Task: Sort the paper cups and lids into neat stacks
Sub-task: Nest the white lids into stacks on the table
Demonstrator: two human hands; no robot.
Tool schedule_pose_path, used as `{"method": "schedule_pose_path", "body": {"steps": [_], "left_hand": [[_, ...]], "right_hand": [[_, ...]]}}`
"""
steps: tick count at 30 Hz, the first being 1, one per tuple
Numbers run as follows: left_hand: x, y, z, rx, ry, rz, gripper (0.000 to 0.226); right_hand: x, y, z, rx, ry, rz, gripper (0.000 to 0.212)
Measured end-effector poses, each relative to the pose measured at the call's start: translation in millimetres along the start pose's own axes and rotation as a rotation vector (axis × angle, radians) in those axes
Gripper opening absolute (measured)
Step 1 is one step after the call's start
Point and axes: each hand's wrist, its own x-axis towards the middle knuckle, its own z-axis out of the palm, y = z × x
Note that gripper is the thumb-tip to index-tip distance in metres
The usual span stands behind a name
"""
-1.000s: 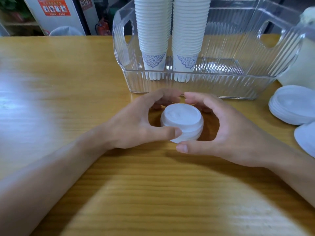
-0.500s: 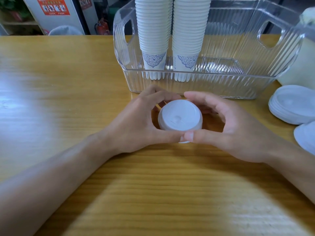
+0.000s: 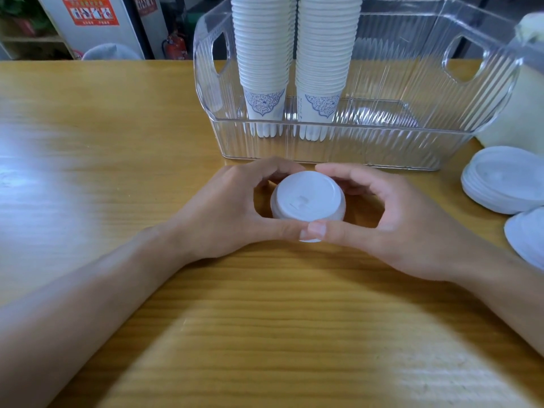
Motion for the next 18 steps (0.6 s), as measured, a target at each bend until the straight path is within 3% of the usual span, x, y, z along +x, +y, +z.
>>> {"method": "schedule_pose_path", "body": {"steps": [10, 13, 18], "left_hand": [[3, -10, -6, 0.118, -0.143, 0.018, 0.076], [1, -11, -3, 0.128, -0.092, 0.007, 0.086], [2, -4, 6, 0.197, -0.009, 0.019, 0.078]], "right_hand": [[2, 4, 2, -0.119, 0.021, -0.005, 0.082], [2, 5, 3, -0.145, 0.012, 0.012, 0.086], [-2, 2, 8, -0.053, 0.130, 0.027, 0.083]]}}
